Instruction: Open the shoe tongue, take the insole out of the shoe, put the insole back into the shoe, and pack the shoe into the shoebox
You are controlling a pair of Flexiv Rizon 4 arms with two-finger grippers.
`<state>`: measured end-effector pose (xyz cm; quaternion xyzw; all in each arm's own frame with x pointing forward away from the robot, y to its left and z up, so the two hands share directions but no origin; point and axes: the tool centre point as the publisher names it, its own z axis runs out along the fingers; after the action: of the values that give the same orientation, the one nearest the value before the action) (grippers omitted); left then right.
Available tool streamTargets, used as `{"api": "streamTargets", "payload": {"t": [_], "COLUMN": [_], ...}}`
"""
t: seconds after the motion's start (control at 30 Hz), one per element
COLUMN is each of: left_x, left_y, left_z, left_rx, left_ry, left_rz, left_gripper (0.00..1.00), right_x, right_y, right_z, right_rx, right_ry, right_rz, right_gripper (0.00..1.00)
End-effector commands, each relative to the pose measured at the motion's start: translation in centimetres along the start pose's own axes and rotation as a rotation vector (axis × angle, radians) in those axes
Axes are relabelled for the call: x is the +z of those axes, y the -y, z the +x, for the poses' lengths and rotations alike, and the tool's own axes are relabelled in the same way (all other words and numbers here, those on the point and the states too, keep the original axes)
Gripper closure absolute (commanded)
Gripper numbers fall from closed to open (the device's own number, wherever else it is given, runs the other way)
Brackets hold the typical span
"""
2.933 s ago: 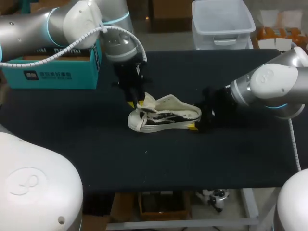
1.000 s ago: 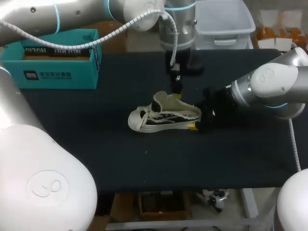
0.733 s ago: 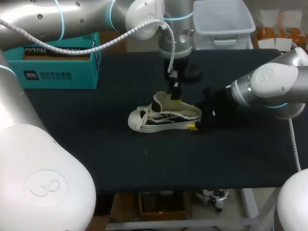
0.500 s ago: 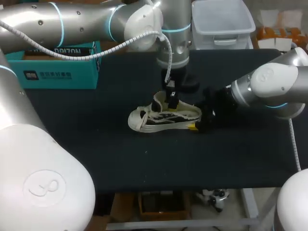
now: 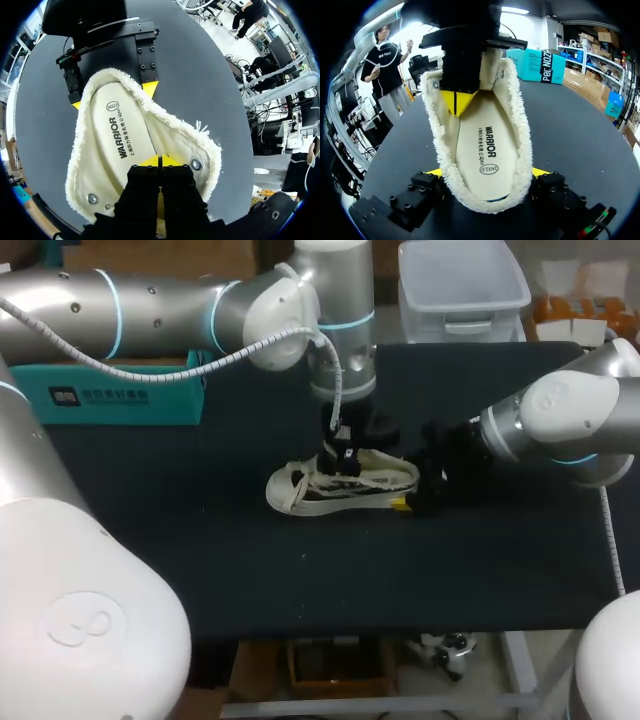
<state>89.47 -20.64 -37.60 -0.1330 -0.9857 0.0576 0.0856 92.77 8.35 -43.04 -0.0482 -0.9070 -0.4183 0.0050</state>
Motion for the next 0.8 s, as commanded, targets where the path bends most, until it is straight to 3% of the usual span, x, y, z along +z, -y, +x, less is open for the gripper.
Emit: {"api": "streamTargets", "payload": {"t": [0.03,0.5,0.8], "left_x": [0.5,2.6,2.2], "left_y": [0.1,0.6,0.4], "left_z": [1.2,0.9,0.4], "left_rx": [0.0,-0.097,-0.11], "left_ry": [0.01,0.025,0.043], "left_rz": [0.018,-0.031,-0.014], "left_gripper": [1.0,1.0,0.86], "right_x": [0.1,0.1,0.1], "right_y": [0.4,0.4,0.4], "right_z": [0.0,0.0,0.0], "right_rx": [0.0,0.0,0.0], "right_ry": [0.001,0.001,0.001], "right_rz": [-0.001,-0.001,-0.001], "right_gripper": [1.0,1.0,1.0]}}
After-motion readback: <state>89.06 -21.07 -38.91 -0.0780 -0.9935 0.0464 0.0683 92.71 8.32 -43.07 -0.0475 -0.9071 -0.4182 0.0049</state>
